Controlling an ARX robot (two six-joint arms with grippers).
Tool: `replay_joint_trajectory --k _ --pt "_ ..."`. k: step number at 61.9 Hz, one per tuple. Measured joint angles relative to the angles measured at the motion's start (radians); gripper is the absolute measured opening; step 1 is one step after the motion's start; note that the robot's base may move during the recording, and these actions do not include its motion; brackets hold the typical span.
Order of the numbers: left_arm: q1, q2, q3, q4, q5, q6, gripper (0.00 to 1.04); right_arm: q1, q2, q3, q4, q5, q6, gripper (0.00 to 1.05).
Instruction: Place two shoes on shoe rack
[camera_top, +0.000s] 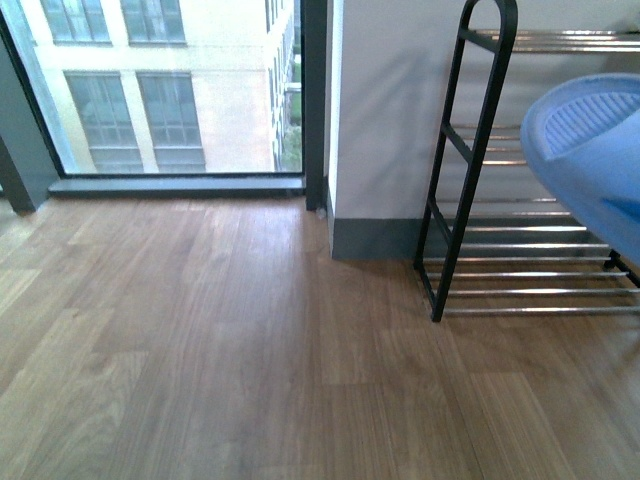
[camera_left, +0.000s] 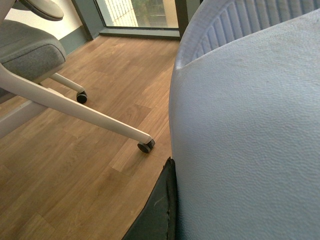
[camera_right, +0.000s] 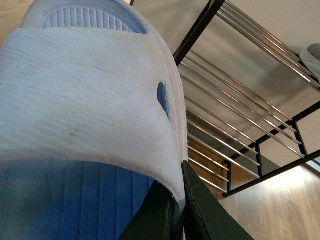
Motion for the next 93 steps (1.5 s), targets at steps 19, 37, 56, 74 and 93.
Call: replay_joint_trajectory --k 19,37,56,74,93 --pt "0.0 0.0 0.0 0.0 -0.004 0.0 0.02 0.002 -0.001 -0.001 0.0 -0.008 0.0 0.02" --pt "0.0 0.0 0.0 0.0 -0.002 0.0 0.02 0.001 0.0 -0.002 0.0 -0.003 0.0 0.02" --pt "0.0 0.0 -0.001 0.0 0.0 0.0 0.02 -0.001 0.0 -0.005 -0.002 0.0 0.0 0.02" --pt "-0.001 0.0 -0.001 0.0 0.002 0.0 0.02 -0.001 0.0 -0.005 -0.002 0.002 0.001 0.02" --pt "-0.002 0.0 -0.001 0.0 0.0 0.001 0.02 -0.003 0.0 -0.005 -0.002 0.0 0.002 0.02"
